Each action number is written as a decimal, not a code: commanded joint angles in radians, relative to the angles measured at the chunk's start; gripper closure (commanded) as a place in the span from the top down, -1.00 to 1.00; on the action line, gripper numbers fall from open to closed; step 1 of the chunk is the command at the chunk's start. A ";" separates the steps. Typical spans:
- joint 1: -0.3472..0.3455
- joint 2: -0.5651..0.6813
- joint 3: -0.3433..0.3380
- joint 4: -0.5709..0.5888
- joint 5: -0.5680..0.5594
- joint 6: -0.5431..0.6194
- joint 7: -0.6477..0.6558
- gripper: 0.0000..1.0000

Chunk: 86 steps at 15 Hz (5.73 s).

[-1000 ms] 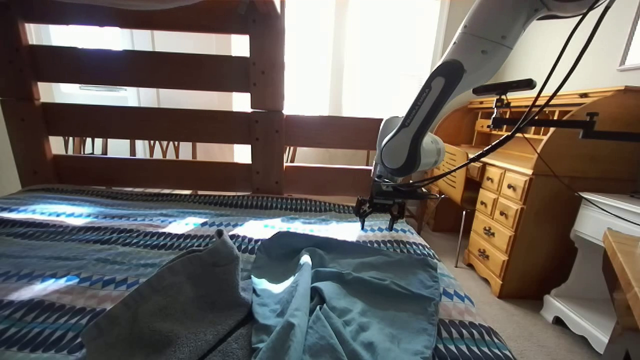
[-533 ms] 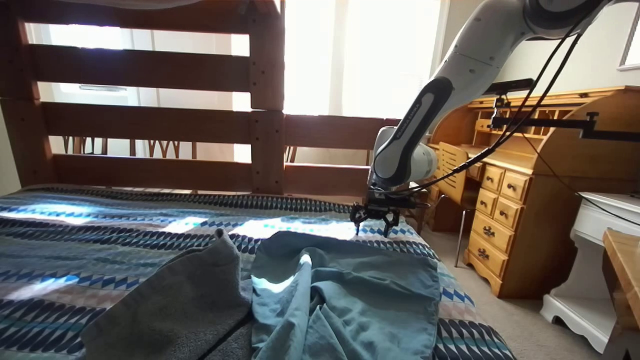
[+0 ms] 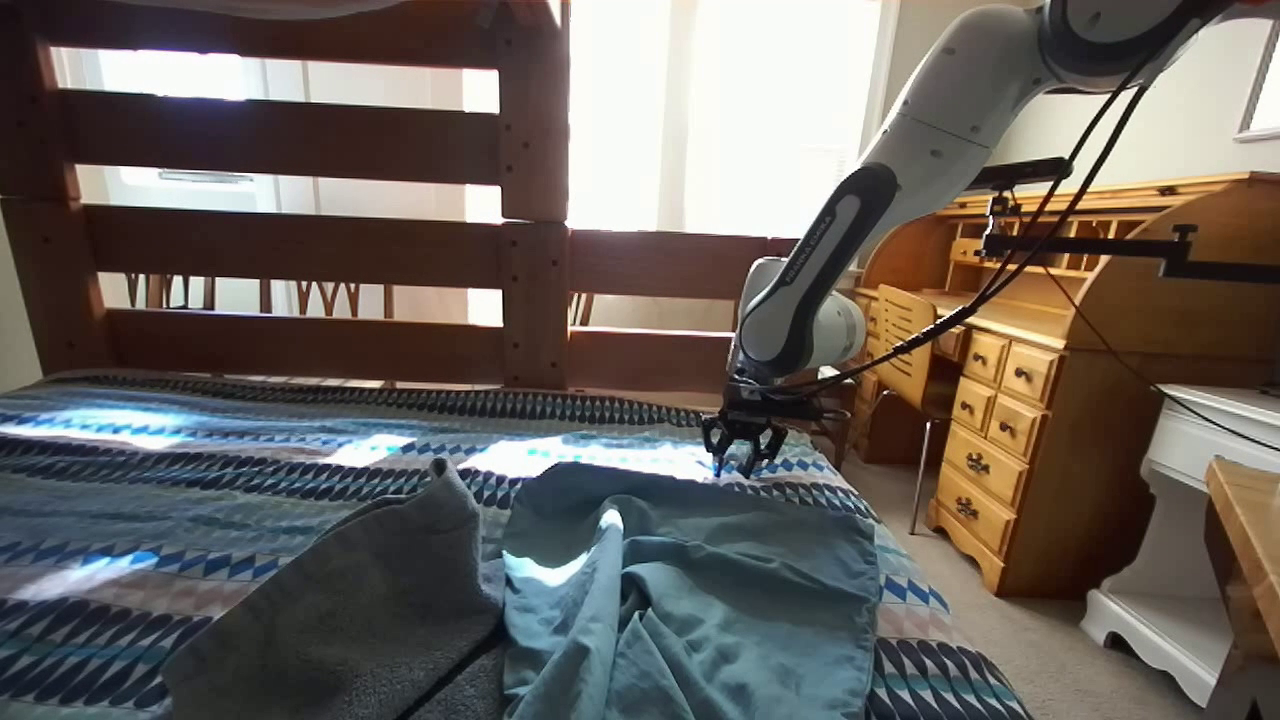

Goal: Move the right end of the blanket to the left

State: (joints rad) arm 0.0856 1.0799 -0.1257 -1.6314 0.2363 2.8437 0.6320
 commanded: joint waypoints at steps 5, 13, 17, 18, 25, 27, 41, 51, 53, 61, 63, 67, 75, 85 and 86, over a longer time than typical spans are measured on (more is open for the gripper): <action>0.009 0.046 -0.002 0.065 0.021 -0.010 0.008 -1.00; 0.041 -0.047 -0.005 -0.017 0.006 -0.021 -0.014 -1.00; 0.021 -0.197 0.077 -0.167 -0.003 0.020 -0.180 -1.00; 0.012 -0.241 0.097 -0.206 -0.002 0.025 -0.229 -1.00; -0.078 -0.519 0.269 -0.453 0.009 0.052 -0.506 -1.00; -0.096 -0.576 0.326 -0.496 0.011 0.043 -0.569 -1.00; -0.415 -0.930 0.912 -0.676 0.437 -0.140 -1.219 -1.00; -0.621 -1.027 1.009 -0.647 0.583 -0.729 -1.541 -0.48; -0.437 -1.029 0.816 -0.626 0.613 -0.747 -1.530 -0.34; -0.170 -0.734 0.384 -0.482 0.678 -0.175 -1.593 0.76; -0.167 -0.656 0.369 -0.434 0.719 -0.043 -1.597 0.98; -0.187 -0.502 0.409 -0.332 0.766 0.255 -1.595 1.00; -0.011 -0.276 0.203 -0.227 0.550 0.736 -1.393 1.00; 0.102 -0.246 0.037 -0.235 0.838 0.631 -1.563 1.00; 0.107 -0.246 0.034 -0.234 0.844 0.631 -1.563 1.00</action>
State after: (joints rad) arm 0.1923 0.8335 -0.0916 -1.8655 1.0801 3.4742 -0.9305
